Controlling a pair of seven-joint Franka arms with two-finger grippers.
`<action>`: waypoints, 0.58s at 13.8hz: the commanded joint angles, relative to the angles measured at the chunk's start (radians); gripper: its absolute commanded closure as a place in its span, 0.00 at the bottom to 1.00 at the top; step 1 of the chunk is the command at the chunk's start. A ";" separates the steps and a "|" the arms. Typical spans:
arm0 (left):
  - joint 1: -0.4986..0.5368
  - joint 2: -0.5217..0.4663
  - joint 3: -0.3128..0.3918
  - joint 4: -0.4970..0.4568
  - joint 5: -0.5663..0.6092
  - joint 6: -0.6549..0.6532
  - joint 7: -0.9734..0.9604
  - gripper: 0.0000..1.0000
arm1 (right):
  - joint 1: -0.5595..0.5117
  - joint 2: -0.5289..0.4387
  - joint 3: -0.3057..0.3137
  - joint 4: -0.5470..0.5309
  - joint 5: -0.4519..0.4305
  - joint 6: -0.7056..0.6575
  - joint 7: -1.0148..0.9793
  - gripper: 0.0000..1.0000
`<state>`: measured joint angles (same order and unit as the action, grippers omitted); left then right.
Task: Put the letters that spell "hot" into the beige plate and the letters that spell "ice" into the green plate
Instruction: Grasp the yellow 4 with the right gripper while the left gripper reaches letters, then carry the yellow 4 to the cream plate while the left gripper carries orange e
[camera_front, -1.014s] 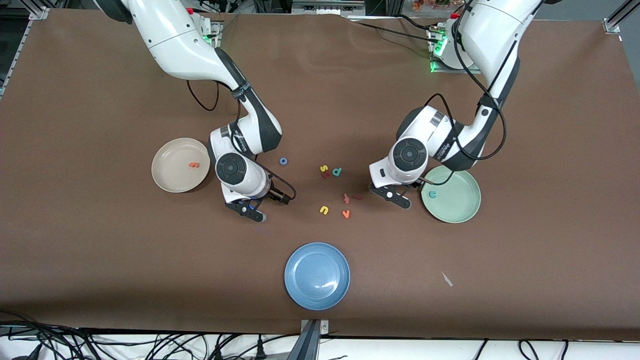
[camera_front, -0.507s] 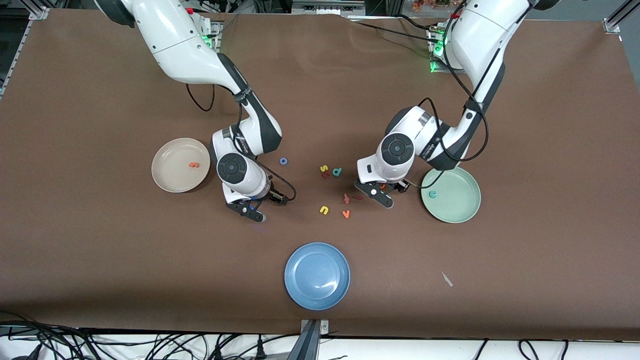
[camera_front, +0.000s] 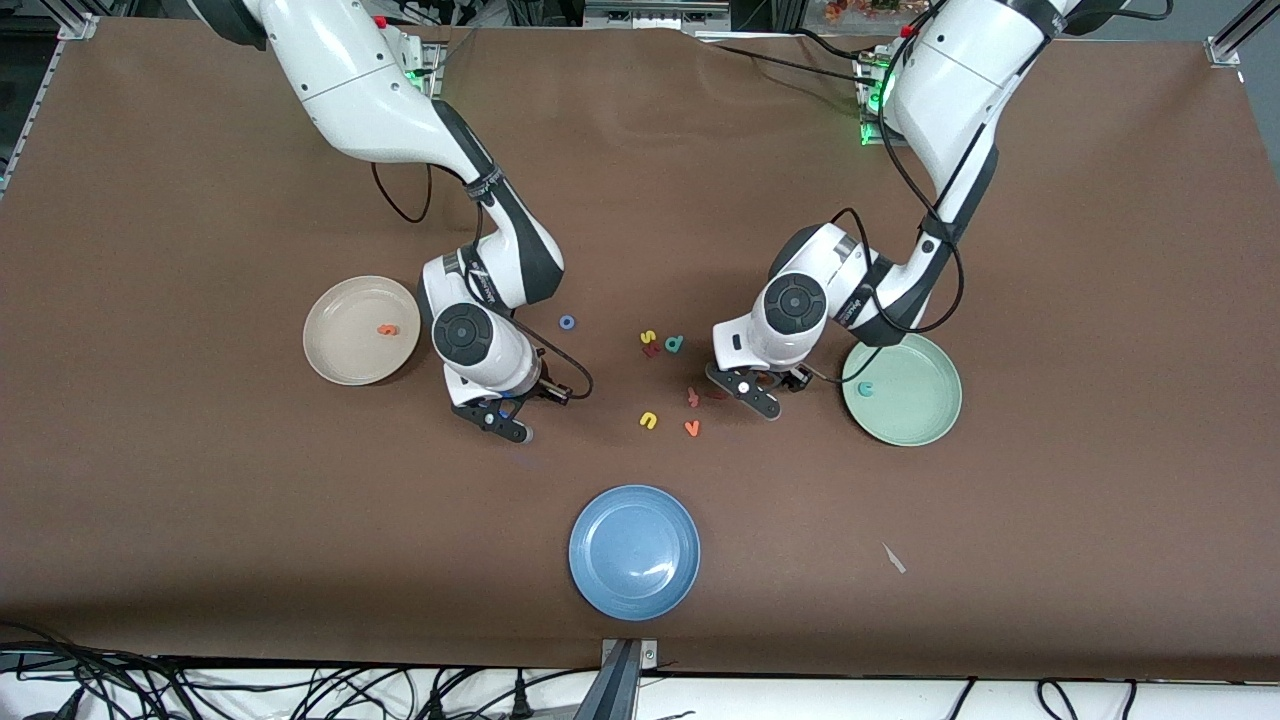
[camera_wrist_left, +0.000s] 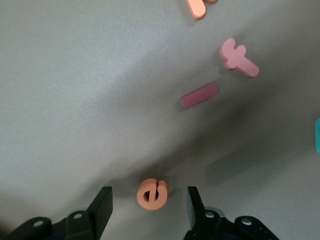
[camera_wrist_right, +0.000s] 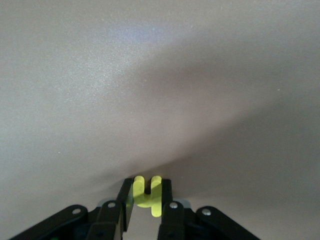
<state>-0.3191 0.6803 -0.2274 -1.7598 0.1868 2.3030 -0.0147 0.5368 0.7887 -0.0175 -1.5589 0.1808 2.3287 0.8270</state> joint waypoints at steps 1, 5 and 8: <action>0.008 -0.001 -0.001 -0.021 0.031 0.029 0.010 0.38 | -0.009 0.003 0.001 0.031 0.000 -0.076 -0.022 1.00; 0.012 -0.005 -0.003 -0.027 0.031 0.024 0.009 0.85 | -0.029 -0.118 -0.105 0.033 -0.009 -0.366 -0.271 1.00; 0.015 -0.030 -0.001 -0.023 0.030 -0.003 0.009 1.00 | -0.029 -0.296 -0.185 -0.201 -0.017 -0.300 -0.467 1.00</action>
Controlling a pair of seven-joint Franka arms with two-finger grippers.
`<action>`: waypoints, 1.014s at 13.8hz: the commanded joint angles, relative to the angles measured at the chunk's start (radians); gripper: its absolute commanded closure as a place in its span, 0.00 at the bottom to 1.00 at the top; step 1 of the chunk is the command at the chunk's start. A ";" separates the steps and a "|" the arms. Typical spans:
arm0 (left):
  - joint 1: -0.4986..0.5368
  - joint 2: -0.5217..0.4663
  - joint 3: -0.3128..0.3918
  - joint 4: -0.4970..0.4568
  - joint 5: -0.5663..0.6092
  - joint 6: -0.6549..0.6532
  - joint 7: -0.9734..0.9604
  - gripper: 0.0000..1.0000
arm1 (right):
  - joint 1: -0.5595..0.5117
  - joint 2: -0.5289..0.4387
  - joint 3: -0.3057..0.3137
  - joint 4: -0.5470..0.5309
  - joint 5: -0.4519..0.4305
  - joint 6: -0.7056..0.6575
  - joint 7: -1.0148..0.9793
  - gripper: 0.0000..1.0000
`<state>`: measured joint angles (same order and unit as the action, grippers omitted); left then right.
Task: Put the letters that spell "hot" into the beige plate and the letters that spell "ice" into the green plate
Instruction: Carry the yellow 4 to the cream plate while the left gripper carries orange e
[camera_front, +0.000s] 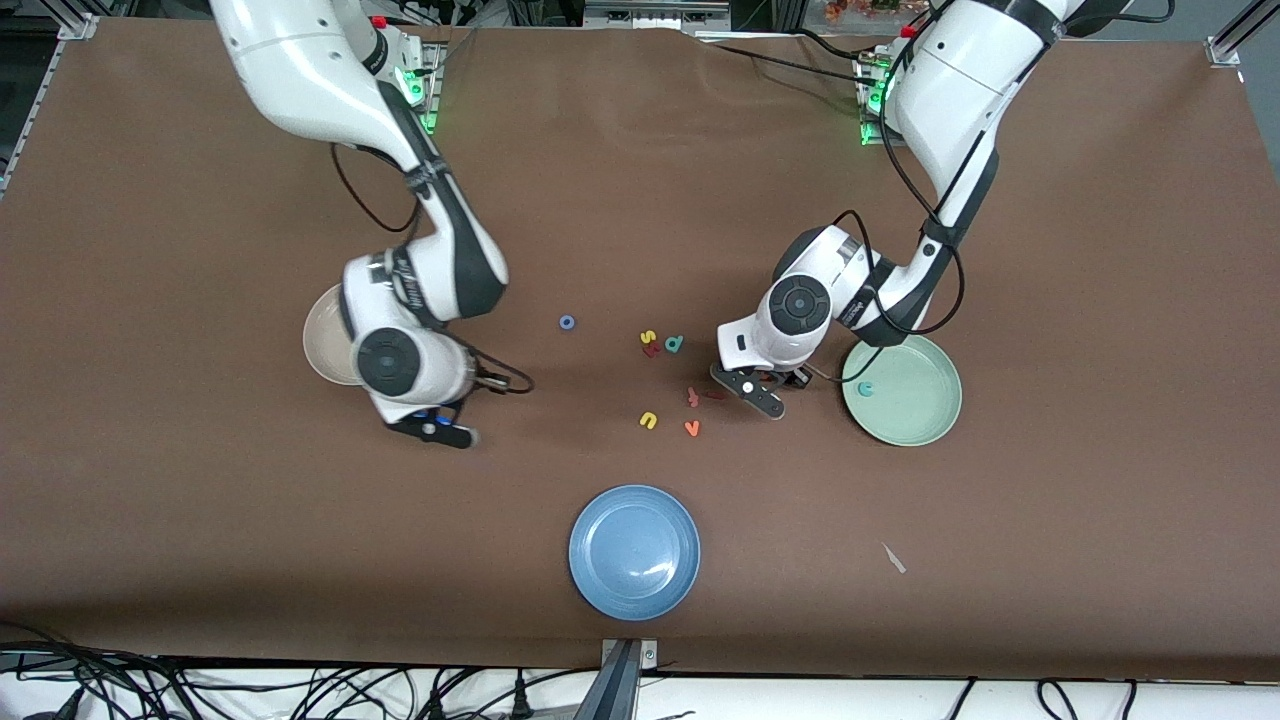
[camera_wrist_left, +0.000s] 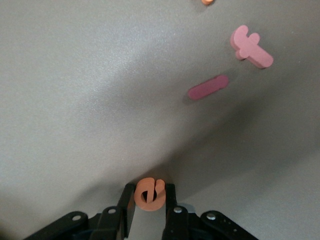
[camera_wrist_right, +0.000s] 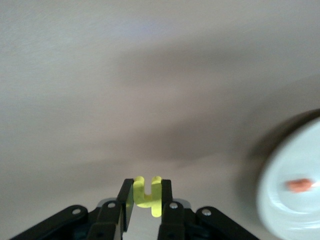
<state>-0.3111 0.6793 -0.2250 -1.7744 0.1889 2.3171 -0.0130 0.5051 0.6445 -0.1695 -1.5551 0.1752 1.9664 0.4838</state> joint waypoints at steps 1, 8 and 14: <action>0.012 -0.040 -0.004 -0.003 0.027 -0.043 0.008 1.00 | 0.003 -0.210 -0.068 -0.297 -0.005 0.112 -0.221 1.00; 0.173 -0.133 -0.004 -0.013 0.029 -0.264 0.134 1.00 | 0.003 -0.350 -0.186 -0.672 0.009 0.417 -0.473 0.94; 0.296 -0.144 -0.005 -0.033 0.026 -0.335 0.271 0.95 | 0.013 -0.347 -0.147 -0.571 0.069 0.277 -0.334 0.00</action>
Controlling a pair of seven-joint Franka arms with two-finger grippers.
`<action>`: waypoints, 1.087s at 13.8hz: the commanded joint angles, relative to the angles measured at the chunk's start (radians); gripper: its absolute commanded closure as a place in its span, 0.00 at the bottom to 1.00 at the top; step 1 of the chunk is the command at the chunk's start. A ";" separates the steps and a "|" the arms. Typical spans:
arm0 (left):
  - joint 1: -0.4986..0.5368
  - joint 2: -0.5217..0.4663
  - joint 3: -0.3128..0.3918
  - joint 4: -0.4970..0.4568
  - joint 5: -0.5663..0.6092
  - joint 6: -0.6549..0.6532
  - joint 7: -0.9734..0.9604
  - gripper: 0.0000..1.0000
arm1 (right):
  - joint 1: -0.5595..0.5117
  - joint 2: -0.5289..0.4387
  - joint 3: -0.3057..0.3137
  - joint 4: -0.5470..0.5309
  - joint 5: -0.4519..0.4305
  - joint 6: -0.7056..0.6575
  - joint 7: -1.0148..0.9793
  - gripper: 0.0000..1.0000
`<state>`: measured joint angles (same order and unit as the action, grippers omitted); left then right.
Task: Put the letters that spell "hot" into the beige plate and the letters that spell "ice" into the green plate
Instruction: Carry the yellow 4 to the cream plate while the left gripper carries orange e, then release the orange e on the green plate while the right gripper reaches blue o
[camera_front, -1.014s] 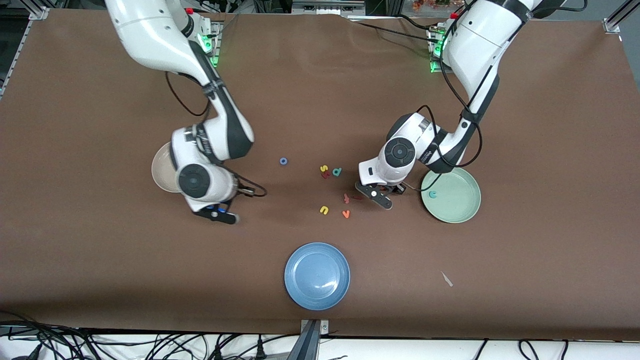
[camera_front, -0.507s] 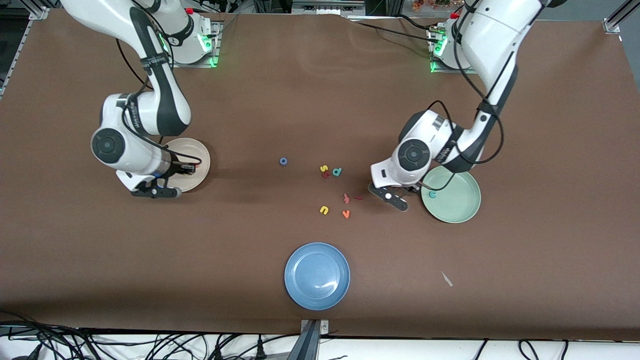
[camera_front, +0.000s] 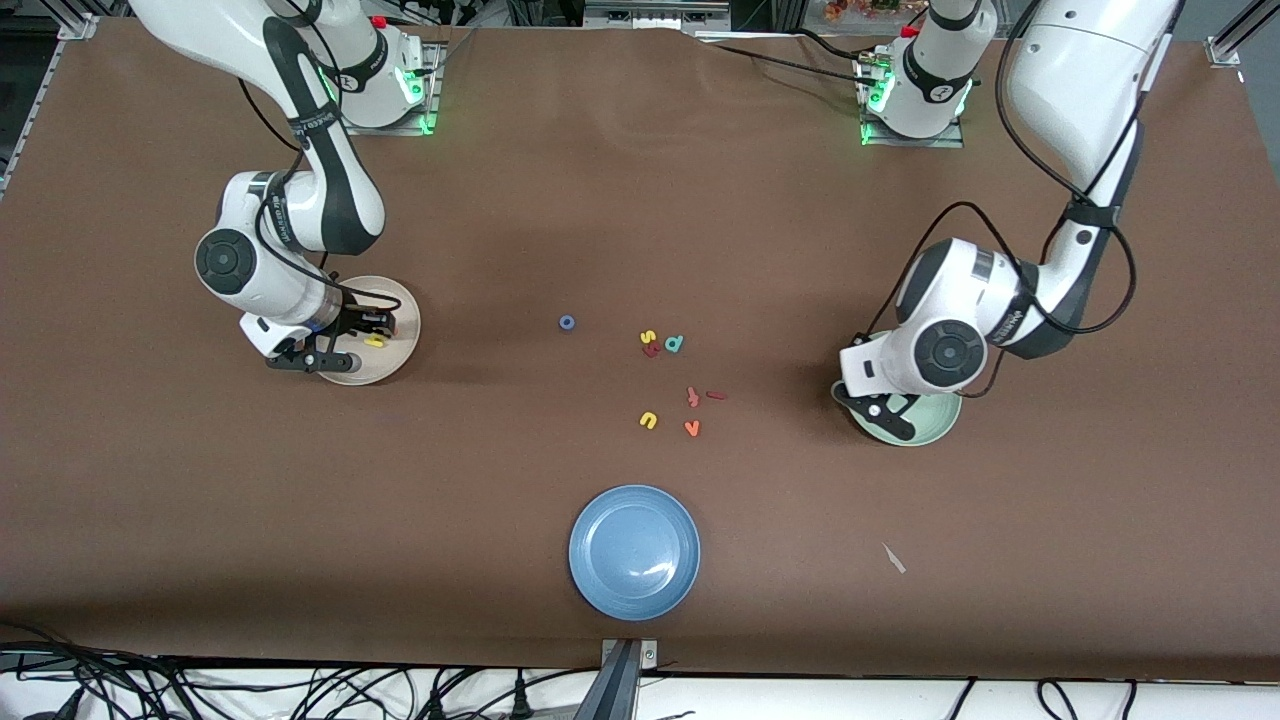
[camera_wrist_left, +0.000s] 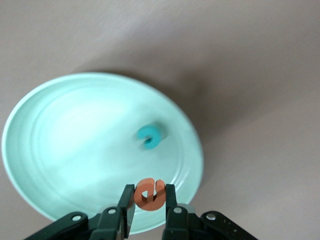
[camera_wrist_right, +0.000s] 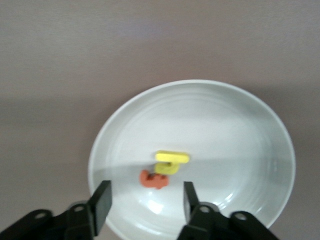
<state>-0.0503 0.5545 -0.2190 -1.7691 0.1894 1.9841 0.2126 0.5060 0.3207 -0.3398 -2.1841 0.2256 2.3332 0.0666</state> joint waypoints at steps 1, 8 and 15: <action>0.035 -0.013 -0.011 -0.039 0.024 0.002 0.047 0.85 | 0.012 -0.023 0.059 0.073 0.018 -0.095 0.164 0.00; 0.003 -0.044 -0.042 -0.017 0.013 -0.008 0.035 0.00 | 0.066 0.073 0.269 0.121 0.018 0.135 0.669 0.00; -0.067 0.008 -0.175 0.121 0.028 -0.007 -0.021 0.00 | 0.186 0.207 0.269 0.219 0.017 0.193 0.815 0.00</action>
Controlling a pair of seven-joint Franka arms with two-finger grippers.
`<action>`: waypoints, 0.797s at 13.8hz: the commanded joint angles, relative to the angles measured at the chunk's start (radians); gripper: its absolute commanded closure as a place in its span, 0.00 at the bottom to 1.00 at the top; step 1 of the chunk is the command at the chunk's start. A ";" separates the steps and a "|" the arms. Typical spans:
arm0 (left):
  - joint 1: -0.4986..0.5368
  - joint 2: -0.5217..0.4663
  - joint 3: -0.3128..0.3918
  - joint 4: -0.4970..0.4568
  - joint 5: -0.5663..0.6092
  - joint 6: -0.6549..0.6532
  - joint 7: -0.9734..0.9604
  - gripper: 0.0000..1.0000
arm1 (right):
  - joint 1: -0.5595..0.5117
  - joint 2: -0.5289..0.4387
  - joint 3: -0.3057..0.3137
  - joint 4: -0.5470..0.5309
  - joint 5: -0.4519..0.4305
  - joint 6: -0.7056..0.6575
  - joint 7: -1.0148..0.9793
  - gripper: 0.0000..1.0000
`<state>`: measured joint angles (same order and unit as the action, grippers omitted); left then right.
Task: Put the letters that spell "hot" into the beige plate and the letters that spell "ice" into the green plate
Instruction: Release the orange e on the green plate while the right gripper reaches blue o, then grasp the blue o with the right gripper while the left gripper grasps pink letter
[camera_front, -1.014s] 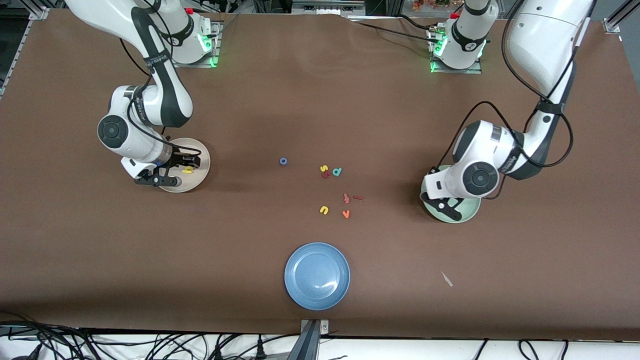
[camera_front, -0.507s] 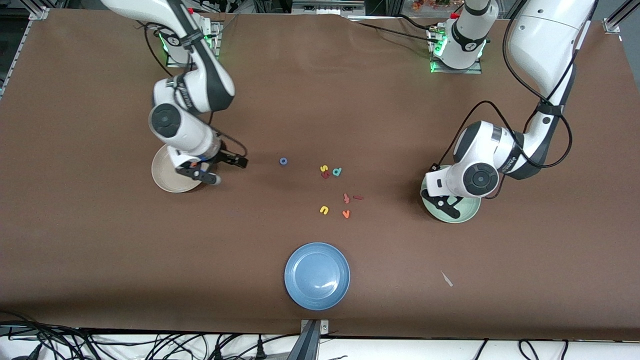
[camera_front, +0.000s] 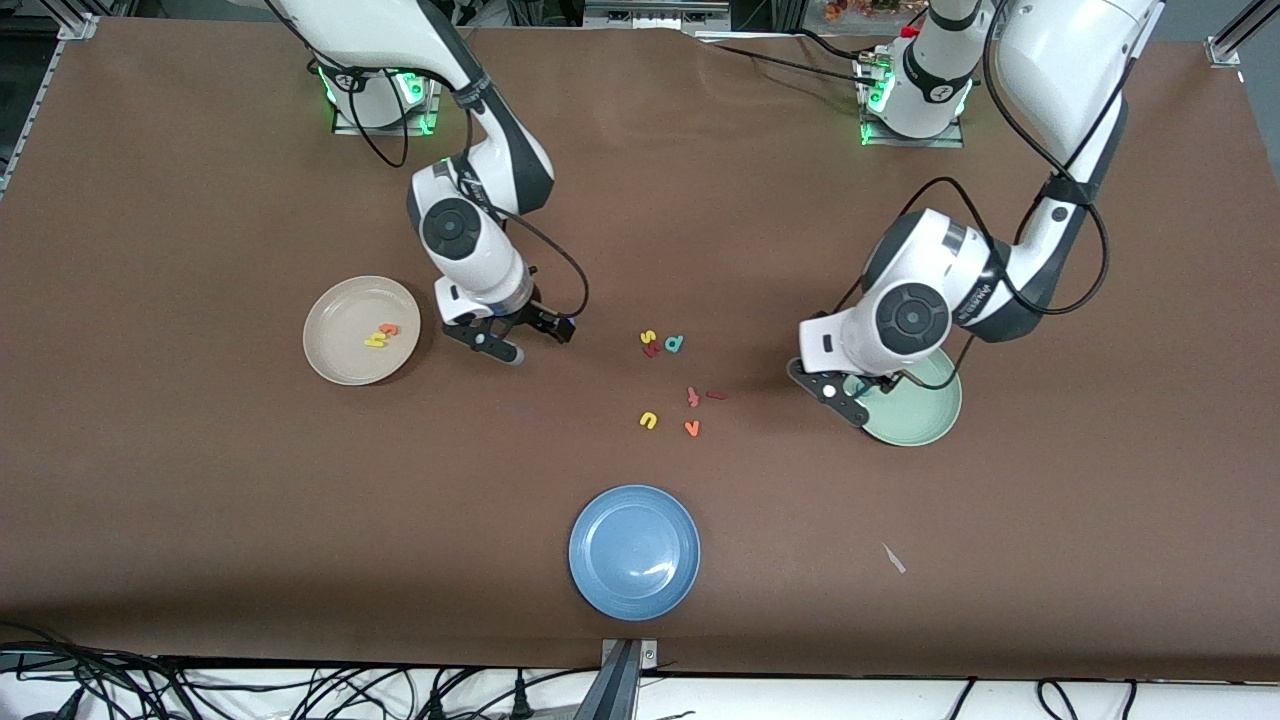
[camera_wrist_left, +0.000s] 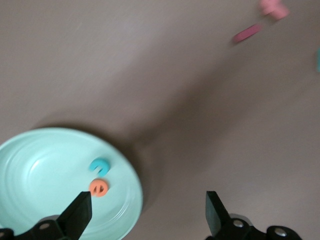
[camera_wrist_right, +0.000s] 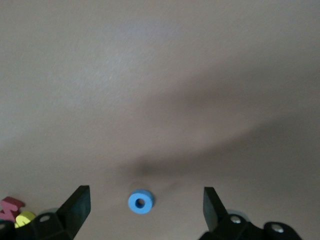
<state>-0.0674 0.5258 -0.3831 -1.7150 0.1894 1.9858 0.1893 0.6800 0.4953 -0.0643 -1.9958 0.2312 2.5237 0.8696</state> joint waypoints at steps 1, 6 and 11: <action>-0.087 0.057 -0.010 0.092 0.028 -0.007 0.012 0.00 | 0.030 0.046 -0.006 0.031 0.008 0.003 0.005 0.00; -0.126 0.166 -0.010 0.207 0.022 0.004 0.134 0.00 | 0.053 0.088 -0.005 0.063 0.010 0.003 0.011 0.00; -0.152 0.221 -0.010 0.221 0.030 0.139 0.363 0.00 | 0.058 0.109 -0.005 0.080 0.010 0.003 0.011 0.10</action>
<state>-0.2038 0.7134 -0.3924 -1.5329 0.1894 2.0934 0.4724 0.7272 0.5837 -0.0643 -1.9508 0.2312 2.5270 0.8716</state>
